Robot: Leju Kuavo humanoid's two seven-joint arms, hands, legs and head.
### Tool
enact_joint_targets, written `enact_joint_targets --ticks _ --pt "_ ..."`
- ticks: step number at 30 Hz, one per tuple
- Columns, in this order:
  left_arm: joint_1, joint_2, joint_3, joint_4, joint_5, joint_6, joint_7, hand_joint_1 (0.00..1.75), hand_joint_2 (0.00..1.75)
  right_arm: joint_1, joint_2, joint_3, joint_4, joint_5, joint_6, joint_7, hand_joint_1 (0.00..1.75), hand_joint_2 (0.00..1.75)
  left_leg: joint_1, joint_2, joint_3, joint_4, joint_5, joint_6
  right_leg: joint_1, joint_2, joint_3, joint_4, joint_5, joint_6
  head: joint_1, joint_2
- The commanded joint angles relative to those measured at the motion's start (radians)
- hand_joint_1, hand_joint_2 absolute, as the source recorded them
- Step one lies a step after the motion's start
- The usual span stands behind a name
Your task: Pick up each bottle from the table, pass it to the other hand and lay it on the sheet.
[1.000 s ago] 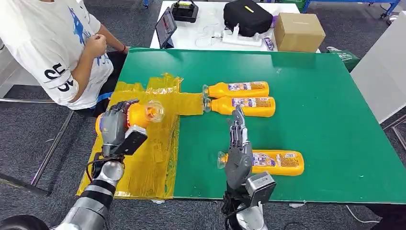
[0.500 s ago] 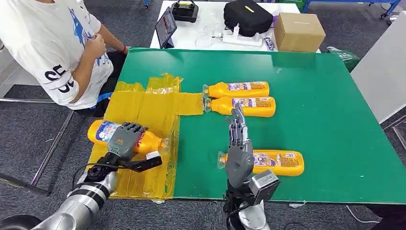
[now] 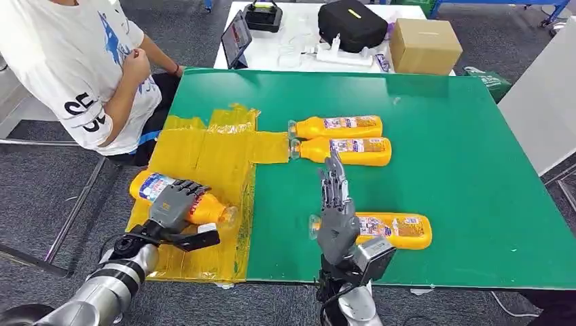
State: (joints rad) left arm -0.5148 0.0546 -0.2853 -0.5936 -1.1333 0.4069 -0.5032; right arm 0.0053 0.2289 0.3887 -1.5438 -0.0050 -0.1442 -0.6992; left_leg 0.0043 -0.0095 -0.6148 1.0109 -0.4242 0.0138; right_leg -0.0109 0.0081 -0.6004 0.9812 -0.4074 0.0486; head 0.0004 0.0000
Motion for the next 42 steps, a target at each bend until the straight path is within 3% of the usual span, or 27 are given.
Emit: enact_joint_targets --ticks 1,4,13,17,25,26,28,29,30,34,37,38,42 --pt "0.088 0.016 0.018 -0.059 0.135 -0.219 -0.039 0.00 0.00 -0.049 0.024 -0.060 0.142 -0.006 0.008 0.001 0.00 0.00 0.000 0.003 0.006 -0.002 -0.001 0.000 0.000 0.003 0.005 -0.002 0.000 -0.001 0.000 0.000" --pt "0.087 0.018 0.018 -0.059 0.136 -0.221 -0.039 0.00 0.00 -0.049 0.024 -0.060 0.142 -0.006 0.008 0.001 0.00 0.00 0.001 0.006 0.011 -0.003 -0.002 -0.001 0.001 0.005 0.010 -0.004 0.000 -0.002 0.000 0.000" --pt "0.087 0.018 0.018 -0.059 0.136 -0.221 -0.039 0.00 0.00 -0.049 0.024 -0.060 0.142 -0.006 0.008 0.001 0.00 0.00 0.000 -0.005 0.009 -0.002 0.001 -0.001 0.000 -0.005 0.010 -0.002 -0.001 -0.003 0.000 0.000" --pt "0.099 0.034 0.015 -0.073 0.225 -0.346 -0.054 0.00 0.00 -0.056 0.030 -0.071 0.162 -0.009 0.010 0.005 0.00 0.00 -0.001 -0.005 0.010 -0.002 0.002 -0.001 0.000 -0.005 0.010 -0.002 -0.001 -0.003 0.000 0.000" --pt "0.105 0.044 0.010 -0.079 0.249 -0.375 -0.059 0.00 0.00 -0.060 0.030 -0.073 0.171 -0.011 0.015 0.007 0.00 0.00 0.000 -0.004 0.010 -0.002 0.002 -0.001 0.000 -0.004 0.011 -0.002 0.000 -0.003 0.000 0.000" --pt "0.139 0.079 0.010 -0.129 0.402 -0.523 -0.088 0.00 0.00 -0.083 0.036 -0.081 0.222 -0.020 0.028 0.013 0.00 0.00 0.000 -0.002 0.011 -0.002 0.001 -0.001 0.001 -0.002 0.011 -0.003 0.000 -0.004 0.000 0.000" --pt "0.174 0.016 0.119 -0.218 0.524 -0.476 -0.124 0.00 0.00 -0.080 0.037 -0.078 0.221 -0.015 0.028 0.012 0.00 0.00 0.000 -0.003 0.012 -0.003 0.002 -0.001 0.000 -0.002 0.012 -0.003 0.000 -0.003 0.000 0.000" --pt "0.188 -0.046 0.190 -0.287 0.585 -0.407 -0.115 0.00 0.00 -0.074 0.034 -0.068 0.214 0.001 0.021 0.015 0.00 0.00 0.000 -0.002 0.013 -0.003 0.002 -0.001 0.000 -0.001 0.013 -0.004 0.001 -0.004 0.000 0.000" --pt "0.194 -0.087 0.237 -0.330 0.632 -0.374 -0.124 0.00 1.75 -0.070 0.035 -0.063 0.209 0.010 0.017 0.018 0.00 0.00 0.000 -0.003 0.012 -0.003 0.002 -0.001 0.000 -0.002 0.013 -0.003 0.000 -0.004 0.000 0.000" --pt "0.217 -0.240 0.381 -0.562 0.897 -0.262 -0.151 0.00 1.75 -0.055 0.034 -0.027 0.206 0.067 -0.010 0.045 0.00 0.00 0.001 -0.010 0.008 0.000 0.002 0.000 0.001 -0.010 0.011 -0.001 -0.002 -0.002 0.000 0.000" --pt "0.219 -0.265 0.379 -0.668 0.960 -0.139 -0.195 0.00 1.75 -0.055 0.009 0.007 0.225 0.132 -0.035 0.059 0.00 0.00 0.001 -0.011 0.003 0.002 0.002 0.000 0.001 -0.012 0.006 -0.001 -0.002 -0.002 0.001 0.000" --pt "0.232 -0.266 0.358 -0.732 0.972 -0.094 -0.195 0.00 1.75 -0.062 -0.021 0.026 0.237 0.197 -0.051 0.078 0.00 1.75 0.001 -0.009 0.001 0.001 0.003 0.000 0.001 -0.009 0.003 -0.001 -0.001 -0.002 0.001 0.000" --pt "0.314 -0.245 0.234 -0.878 0.940 0.080 -0.195 0.00 1.75 -0.077 -0.145 -0.011 0.213 0.430 -0.149 0.209 0.00 1.75 0.001 -0.002 0.004 0.000 0.000 -0.001 0.002 -0.005 0.005 -0.002 0.001 -0.004 0.000 0.000"
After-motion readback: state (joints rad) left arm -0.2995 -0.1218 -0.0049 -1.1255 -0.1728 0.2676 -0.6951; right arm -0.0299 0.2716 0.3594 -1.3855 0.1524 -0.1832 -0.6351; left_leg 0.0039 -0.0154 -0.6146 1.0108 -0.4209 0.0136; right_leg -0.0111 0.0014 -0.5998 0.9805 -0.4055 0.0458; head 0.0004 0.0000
